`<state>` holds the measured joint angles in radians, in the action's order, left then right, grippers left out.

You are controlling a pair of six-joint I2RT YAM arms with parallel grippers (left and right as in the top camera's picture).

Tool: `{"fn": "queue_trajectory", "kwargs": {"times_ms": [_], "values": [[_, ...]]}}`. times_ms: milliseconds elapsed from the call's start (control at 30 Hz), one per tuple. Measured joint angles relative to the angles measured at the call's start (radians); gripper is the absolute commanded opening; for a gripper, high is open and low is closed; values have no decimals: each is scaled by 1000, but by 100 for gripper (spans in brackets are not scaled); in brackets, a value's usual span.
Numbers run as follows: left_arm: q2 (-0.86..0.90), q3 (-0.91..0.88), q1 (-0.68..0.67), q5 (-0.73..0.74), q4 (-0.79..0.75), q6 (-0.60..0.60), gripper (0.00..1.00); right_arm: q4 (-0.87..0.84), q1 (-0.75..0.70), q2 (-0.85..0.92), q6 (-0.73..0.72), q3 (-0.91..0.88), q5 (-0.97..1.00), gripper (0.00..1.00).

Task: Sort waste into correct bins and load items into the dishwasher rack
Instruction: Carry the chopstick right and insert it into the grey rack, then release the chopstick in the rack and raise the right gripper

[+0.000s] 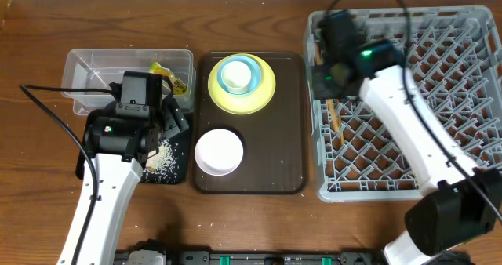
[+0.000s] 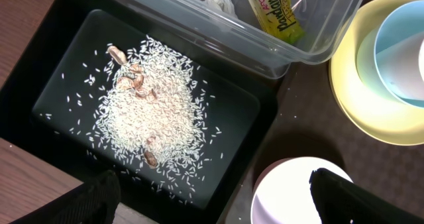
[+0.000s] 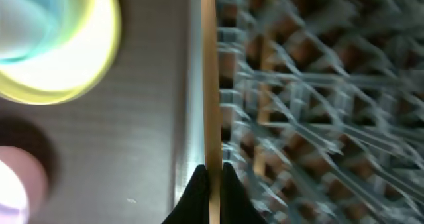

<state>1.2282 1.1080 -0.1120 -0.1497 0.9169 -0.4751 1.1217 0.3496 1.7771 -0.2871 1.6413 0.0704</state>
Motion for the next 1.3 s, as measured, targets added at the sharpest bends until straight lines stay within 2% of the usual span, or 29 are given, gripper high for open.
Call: {"fn": "queue_trajectory", "kwargs": {"times_ms": [200, 533, 1000, 1300], "values": [[0, 0, 0, 0, 0, 0, 94, 6, -92, 3, 40, -52, 10, 1], [0, 0, 0, 0, 0, 0, 94, -150, -117, 3, 65, -233, 40, 1], [0, 0, 0, 0, 0, 0, 94, -230, -118, 3, 72, -256, 106, 2], [0, 0, 0, 0, 0, 0, 94, -280, -118, 3, 74, -314, 120, 7]]}}
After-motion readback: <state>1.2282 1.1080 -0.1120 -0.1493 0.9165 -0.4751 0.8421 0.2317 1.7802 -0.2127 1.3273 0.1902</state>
